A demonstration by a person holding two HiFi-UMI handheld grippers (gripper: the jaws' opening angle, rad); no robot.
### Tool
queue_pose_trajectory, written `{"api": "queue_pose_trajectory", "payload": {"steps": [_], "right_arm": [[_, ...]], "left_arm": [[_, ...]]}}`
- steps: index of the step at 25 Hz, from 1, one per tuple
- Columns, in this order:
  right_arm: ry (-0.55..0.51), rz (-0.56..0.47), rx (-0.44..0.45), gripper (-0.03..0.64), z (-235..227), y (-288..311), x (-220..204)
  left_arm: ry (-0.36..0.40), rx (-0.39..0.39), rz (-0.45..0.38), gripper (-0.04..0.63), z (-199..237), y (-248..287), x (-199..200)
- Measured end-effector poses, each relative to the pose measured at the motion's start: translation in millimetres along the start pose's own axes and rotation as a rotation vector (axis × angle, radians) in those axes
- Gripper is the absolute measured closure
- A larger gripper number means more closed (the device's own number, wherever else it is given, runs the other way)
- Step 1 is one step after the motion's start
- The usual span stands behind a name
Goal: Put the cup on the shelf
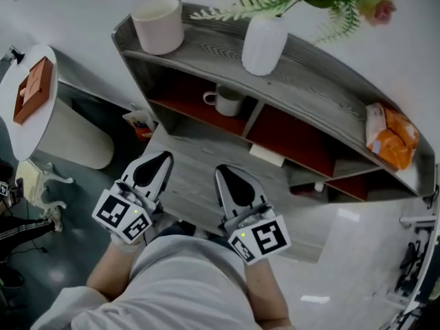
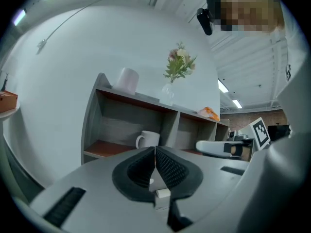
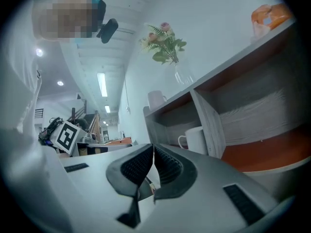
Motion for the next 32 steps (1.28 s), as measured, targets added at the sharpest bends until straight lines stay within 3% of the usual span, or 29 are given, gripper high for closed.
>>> {"api": "queue_pose_trajectory", "payload": {"steps": [17,21,32], "right_arm": [[-0.055,0.043,0.109,0.595,12,23,-2],[-0.051,0.008,0.100,0.595,15,26,7],[-0.081,0.045,0.091,0.595,9,18,0]], "left_arm": [[-0.013,-0.010,0.031,0.578,-4,-1,-11],[-0.008,-0.014,0.040,0.578,-5,2,-14],[-0.004,-0.032,0.042,0.578,-10,8,-14]]}}
Point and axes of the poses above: the fingertips, and each gripper's own axes: y forward along the fingers, z to its left, x out of its top, the point moved 5 cm from there along -y, backward along the fingers, and after that the axes turned 1 degree about -y, right-handed, at the moved point
